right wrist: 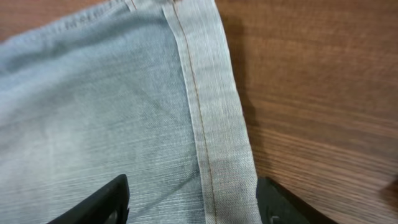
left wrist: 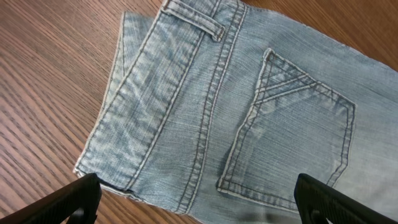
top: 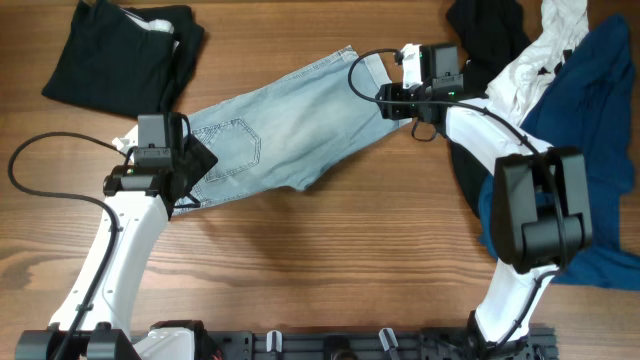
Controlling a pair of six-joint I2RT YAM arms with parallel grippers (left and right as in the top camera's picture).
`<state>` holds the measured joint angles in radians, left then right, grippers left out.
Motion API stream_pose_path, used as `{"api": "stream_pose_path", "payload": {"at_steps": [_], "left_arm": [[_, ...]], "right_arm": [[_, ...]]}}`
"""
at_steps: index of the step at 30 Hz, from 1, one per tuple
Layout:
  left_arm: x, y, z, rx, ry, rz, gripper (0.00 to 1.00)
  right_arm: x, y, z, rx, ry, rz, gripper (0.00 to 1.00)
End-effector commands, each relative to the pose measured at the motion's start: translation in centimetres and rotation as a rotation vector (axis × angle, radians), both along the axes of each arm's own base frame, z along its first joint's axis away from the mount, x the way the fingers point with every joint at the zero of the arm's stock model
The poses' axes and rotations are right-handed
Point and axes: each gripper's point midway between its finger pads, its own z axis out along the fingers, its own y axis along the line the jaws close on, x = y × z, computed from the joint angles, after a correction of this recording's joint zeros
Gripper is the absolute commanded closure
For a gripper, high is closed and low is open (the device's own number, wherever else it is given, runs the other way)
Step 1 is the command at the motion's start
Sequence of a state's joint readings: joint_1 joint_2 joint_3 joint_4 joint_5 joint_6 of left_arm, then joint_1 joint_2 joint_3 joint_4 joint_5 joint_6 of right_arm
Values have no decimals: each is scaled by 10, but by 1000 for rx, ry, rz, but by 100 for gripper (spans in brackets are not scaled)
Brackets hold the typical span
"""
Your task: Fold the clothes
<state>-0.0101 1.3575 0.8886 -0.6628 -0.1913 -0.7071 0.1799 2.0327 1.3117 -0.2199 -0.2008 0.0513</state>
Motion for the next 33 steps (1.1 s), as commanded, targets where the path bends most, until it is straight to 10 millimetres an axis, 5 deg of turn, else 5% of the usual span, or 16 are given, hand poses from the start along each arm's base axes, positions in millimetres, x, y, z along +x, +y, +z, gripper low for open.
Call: {"api": "stream_pose_path", "payload": {"at_steps": [1, 13, 19, 23, 27, 33], "left_arm": [[4, -3, 5, -9, -10, -27, 0], [4, -4, 4, -16, -8, -27, 0], [4, -4, 4, -16, -8, -27, 0], [5, -4, 5, -16, -12, -27, 0], [5, -4, 5, -16, -12, -27, 0], [6, -4, 6, -16, -20, -27, 0]], "right_arm": [[-1, -2, -23, -7, 54, -37, 37], [-9, -1, -60, -6, 131, -59, 32], [-19, -3, -72, -35, 188, -108, 53], [-36, -19, -81, -221, 225, -151, 64], [-57, -35, -87, -340, 299, -173, 82], [-94, -56, -85, -389, 480, -253, 95]]}}
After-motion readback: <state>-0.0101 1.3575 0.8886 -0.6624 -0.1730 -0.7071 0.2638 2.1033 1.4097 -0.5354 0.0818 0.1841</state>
